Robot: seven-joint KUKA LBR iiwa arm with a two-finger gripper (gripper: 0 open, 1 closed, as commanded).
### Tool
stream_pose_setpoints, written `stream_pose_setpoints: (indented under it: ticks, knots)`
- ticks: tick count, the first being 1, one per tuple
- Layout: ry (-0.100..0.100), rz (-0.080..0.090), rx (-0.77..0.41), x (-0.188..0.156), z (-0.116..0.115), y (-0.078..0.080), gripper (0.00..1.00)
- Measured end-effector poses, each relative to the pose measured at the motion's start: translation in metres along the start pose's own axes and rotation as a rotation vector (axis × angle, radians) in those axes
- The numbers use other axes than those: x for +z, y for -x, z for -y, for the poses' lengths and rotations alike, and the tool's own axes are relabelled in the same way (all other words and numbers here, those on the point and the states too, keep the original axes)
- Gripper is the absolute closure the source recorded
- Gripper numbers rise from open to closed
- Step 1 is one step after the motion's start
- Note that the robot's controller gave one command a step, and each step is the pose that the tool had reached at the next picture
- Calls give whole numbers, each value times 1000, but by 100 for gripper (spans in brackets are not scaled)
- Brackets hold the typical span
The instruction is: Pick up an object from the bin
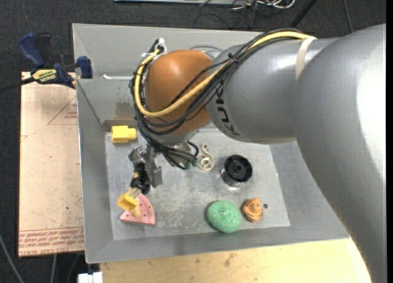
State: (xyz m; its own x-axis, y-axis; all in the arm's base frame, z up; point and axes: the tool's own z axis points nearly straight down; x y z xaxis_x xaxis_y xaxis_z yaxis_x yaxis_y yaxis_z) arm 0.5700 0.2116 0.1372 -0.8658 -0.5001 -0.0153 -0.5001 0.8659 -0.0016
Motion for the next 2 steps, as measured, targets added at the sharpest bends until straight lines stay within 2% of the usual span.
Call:
stream_pose_setpoints:
  ticks: [1, 2]
  knots:
    - [5, -28, 5, -9, -5, -18, 100]
    - [2, -12, -13, -67, 7, 10, 100]
